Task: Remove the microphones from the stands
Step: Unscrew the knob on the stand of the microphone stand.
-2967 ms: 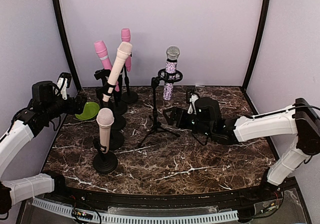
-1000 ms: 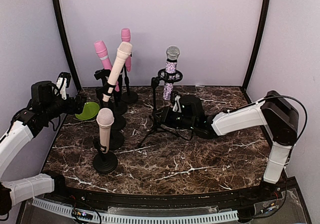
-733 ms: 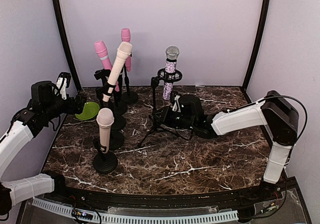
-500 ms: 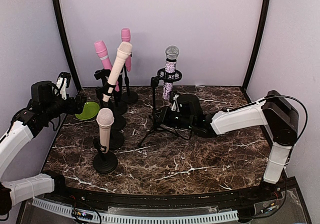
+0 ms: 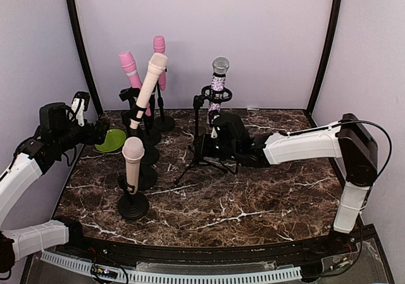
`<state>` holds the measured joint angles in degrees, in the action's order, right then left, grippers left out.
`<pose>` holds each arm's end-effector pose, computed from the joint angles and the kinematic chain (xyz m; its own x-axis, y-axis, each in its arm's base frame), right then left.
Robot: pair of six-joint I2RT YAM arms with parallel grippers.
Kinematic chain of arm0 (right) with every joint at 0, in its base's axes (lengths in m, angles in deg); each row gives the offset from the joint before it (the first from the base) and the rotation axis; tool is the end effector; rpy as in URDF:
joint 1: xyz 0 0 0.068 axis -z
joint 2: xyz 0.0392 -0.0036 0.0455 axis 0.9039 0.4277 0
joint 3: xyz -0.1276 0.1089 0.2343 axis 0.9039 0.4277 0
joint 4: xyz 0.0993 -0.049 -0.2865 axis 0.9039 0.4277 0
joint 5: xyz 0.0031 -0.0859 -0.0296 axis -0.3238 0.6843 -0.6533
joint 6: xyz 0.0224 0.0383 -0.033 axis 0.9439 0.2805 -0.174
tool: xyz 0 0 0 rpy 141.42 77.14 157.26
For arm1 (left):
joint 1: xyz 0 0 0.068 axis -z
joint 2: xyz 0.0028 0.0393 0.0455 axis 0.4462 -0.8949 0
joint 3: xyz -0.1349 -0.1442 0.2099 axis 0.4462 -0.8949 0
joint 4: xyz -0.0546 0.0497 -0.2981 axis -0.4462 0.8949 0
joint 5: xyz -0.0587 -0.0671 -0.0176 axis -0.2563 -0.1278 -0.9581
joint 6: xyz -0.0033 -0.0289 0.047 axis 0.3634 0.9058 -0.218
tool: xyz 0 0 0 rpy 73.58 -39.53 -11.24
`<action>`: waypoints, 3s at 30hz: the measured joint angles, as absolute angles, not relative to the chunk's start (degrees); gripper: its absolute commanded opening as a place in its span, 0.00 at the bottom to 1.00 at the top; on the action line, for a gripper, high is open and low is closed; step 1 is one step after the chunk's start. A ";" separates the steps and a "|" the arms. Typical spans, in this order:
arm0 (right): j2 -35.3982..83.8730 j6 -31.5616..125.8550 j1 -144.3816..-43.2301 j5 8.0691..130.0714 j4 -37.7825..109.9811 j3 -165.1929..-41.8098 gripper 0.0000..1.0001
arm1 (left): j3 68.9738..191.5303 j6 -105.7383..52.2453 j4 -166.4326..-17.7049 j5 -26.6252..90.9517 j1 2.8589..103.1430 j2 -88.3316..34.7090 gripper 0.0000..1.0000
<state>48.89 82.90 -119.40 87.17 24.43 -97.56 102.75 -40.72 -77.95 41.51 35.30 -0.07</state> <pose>0.2764 0.3789 0.2119 -0.6583 0.2213 -0.7195 -0.3564 0.7503 0.5568 0.2365 -0.0358 0.3322 -0.2667 0.0836 -0.9602 0.1462 0.9882 0.0454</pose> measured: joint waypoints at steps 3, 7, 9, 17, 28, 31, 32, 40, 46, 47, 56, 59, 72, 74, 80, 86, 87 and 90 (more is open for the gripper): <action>48.89 80.19 -120.05 90.38 28.28 -99.57 0.03 | 102.75 -40.72 -77.95 41.51 35.30 -0.07 0.96; 48.91 76.47 -121.08 94.80 34.05 -102.45 0.03 | 102.75 -40.72 -77.95 41.51 35.30 -0.07 0.96; 49.02 74.66 -121.54 96.94 36.67 -103.77 0.03 | 102.75 -40.70 -77.95 41.46 35.30 -0.07 0.96; 51.32 68.67 -123.64 103.39 43.67 -108.84 0.03 | 102.75 -40.72 -77.95 41.33 35.30 -0.07 0.96; 56.19 61.98 -126.22 108.22 47.91 -115.26 0.03 | 102.75 -40.70 -77.95 41.33 35.30 -0.07 0.96; 57.30 60.43 -126.57 109.73 49.09 -116.73 0.03 | 102.75 -40.72 -77.95 41.33 35.30 -0.07 0.96; 57.63 59.82 -126.65 110.32 49.68 -117.19 0.03 | 102.75 -40.72 -77.95 41.33 35.30 -0.07 0.96; 58.11 56.28 -126.96 112.28 50.79 -118.02 0.06 | 102.75 -40.70 -77.95 41.33 35.30 -0.07 0.96; 58.35 54.33 -127.31 113.03 50.75 -118.08 0.11 | 102.75 -40.70 -77.95 41.33 35.30 -0.07 0.96; 58.35 54.22 -127.35 113.03 50.75 -118.08 0.15 | 102.75 -40.72 -77.95 41.33 35.30 -0.07 0.96; 57.50 54.79 -127.40 109.03 49.90 -114.69 0.52 | 102.75 -40.70 -77.95 41.33 35.30 -0.07 0.96; 56.65 55.36 -127.53 107.02 49.24 -112.88 0.58 | 102.75 -40.70 -77.95 41.33 35.30 -0.07 0.96; 36.67 64.65 -122.59 94.30 31.97 -92.60 0.68 | 102.64 -40.70 -77.98 41.66 35.30 0.63 0.96; 34.05 68.69 -119.42 91.45 27.36 -88.09 0.68 | 102.51 -40.70 -77.98 41.83 35.30 1.33 0.96; 33.90 81.46 -114.65 85.49 15.80 -80.29 0.64 | 102.46 -40.72 -78.15 42.03 35.30 2.12 0.96; 40.58 90.00 -115.00 79.19 6.58 -80.14 0.54 | 102.18 -40.70 -78.15 42.12 35.30 2.12 0.96; 41.81 91.25 -115.00 78.25 5.46 -80.20 0.53 | 102.18 -40.70 -78.17 42.23 35.30 2.12 0.96; 44.91 94.09 -115.18 76.53 3.76 -80.97 0.50 | 102.16 -40.70 -78.17 42.47 35.30 2.20 0.96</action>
